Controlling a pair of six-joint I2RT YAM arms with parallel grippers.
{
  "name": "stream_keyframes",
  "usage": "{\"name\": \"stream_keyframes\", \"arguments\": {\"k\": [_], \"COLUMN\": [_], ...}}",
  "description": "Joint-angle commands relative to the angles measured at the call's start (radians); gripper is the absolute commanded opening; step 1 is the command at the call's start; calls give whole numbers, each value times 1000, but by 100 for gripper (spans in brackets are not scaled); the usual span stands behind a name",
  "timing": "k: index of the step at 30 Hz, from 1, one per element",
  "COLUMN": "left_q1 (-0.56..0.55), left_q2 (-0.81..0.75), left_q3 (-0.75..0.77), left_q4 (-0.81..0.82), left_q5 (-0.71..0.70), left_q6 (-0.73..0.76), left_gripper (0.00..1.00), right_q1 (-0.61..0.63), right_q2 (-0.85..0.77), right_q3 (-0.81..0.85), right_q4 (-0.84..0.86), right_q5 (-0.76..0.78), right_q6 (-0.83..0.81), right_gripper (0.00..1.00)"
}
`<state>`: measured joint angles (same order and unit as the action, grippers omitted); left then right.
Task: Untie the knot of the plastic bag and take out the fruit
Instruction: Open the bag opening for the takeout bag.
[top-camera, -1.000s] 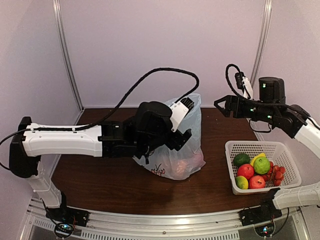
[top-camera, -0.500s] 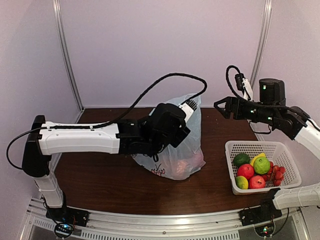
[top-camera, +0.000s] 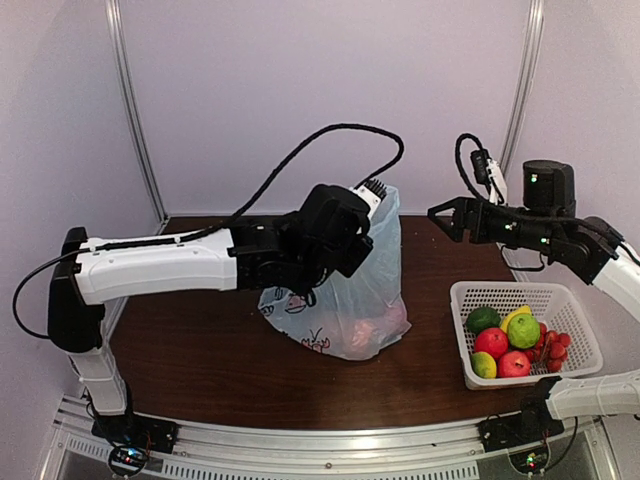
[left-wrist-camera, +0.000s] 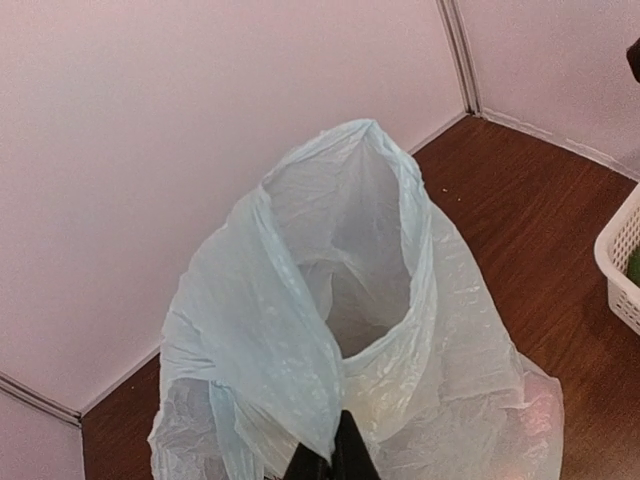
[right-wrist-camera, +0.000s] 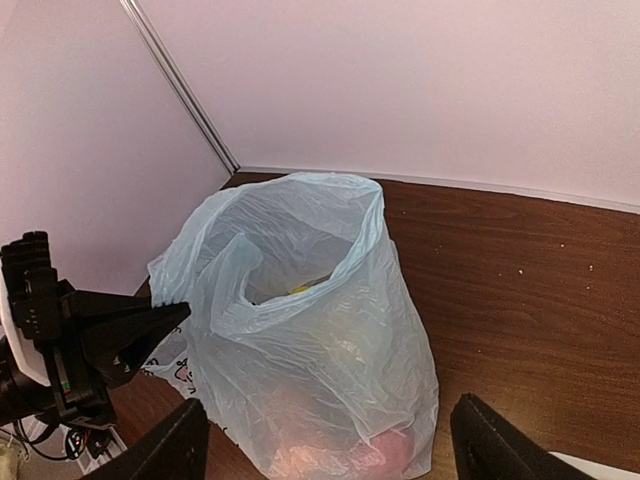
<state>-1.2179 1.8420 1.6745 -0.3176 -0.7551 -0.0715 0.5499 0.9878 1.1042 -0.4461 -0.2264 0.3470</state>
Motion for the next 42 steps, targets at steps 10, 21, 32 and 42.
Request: {"name": "stream_keyframes", "arguments": {"k": [10, 21, 32, 42], "left_q1": [118, 169, 171, 182], "left_q2": [-267, -436, -504, -522], "left_q3": [-38, -185, -262, -280], "left_q4": [-107, -71, -53, -46], "left_q5": [390, 585, 607, 610], "left_q6": [-185, -255, -265, -284], "left_gripper": [0, 0, 0, 0], "right_q1": [122, 392, 416, 367], "right_q2": [67, 195, 431, 607], "right_q3": [81, 139, 377, 534], "right_q4": [18, 137, -97, -200], "right_q5": [-109, 76, 260, 229], "right_q6": [-50, 51, -16, -52], "right_gripper": [83, 76, 72, 69]}}
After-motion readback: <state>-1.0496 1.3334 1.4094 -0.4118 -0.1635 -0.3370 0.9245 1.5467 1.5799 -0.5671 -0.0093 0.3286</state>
